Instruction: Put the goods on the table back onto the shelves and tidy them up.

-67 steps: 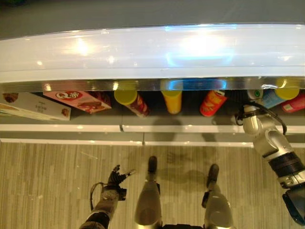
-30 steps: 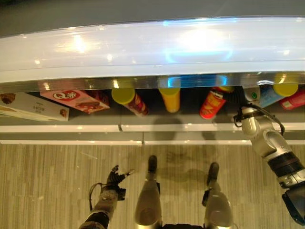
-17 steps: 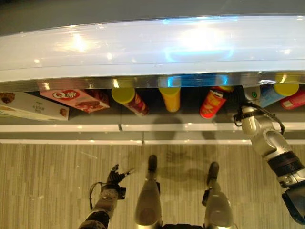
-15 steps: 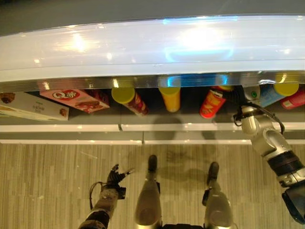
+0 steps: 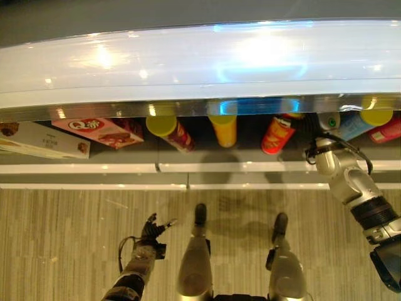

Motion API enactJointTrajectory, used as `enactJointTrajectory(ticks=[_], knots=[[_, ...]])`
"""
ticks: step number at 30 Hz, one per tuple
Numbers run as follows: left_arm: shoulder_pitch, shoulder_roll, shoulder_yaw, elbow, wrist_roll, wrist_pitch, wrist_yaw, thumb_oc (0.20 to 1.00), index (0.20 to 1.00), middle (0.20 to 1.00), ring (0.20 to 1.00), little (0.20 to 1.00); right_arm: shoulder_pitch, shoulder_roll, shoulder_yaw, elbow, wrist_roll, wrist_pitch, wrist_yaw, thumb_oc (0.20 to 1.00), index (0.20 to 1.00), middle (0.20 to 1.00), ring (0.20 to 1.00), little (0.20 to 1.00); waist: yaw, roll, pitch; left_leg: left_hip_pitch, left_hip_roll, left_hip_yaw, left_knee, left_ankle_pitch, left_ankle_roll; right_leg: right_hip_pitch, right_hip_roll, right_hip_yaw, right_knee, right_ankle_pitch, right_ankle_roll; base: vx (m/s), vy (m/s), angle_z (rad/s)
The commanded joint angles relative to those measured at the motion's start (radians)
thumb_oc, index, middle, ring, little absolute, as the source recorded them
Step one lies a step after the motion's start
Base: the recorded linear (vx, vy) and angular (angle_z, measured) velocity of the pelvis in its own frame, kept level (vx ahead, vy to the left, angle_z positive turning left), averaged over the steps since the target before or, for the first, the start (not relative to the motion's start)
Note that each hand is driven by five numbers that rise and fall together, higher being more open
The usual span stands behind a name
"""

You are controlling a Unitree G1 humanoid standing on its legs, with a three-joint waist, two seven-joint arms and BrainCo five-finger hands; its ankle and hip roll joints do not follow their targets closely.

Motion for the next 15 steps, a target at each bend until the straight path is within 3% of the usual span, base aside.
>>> enactJointTrajectory(ticks=[1,14,15], knots=[[0.001,0.031,-0.011,0.046,-0.029,0.003,0.028,1.0,1.0,1.0,1.0,1.0,-0.069,-0.02,-0.007,-0.031,0.0,-0.018,-0.015,0.2,0.2,0.2,0.2,0.2,0.005,-0.038,-0.035,-0.041,0.061,0.025,0.161,-0.131,0.0,-0.043,-0.097,0.035,0.219,-0.189,0.027,0.0,0.0,0.0],[-0.005,0.031,-0.008,0.054,-0.029,0.006,0.029,1.0,1.0,1.0,1.0,1.0,-0.062,-0.031,-0.003,-0.024,0.007,-0.021,-0.012,0.2,0.2,0.2,0.2,0.2,0.0,-0.037,-0.027,-0.045,0.064,0.028,0.163,-0.129,-0.003,-0.052,-0.096,0.04,0.226,-0.19,0.029,0.0,-0.003,-0.02],[-0.003,0.03,-0.006,0.054,-0.028,0.007,0.03,1.0,1.0,1.0,1.0,1.0,-0.055,-0.026,-0.007,-0.026,0.008,-0.018,-0.013,1.0,1.0,1.0,1.0,1.0,-0.003,-0.036,-0.025,-0.045,0.063,0.028,0.164,-0.129,-0.003,-0.053,-0.096,0.042,0.227,-0.19,0.028,0.0,0.0,0.0]])
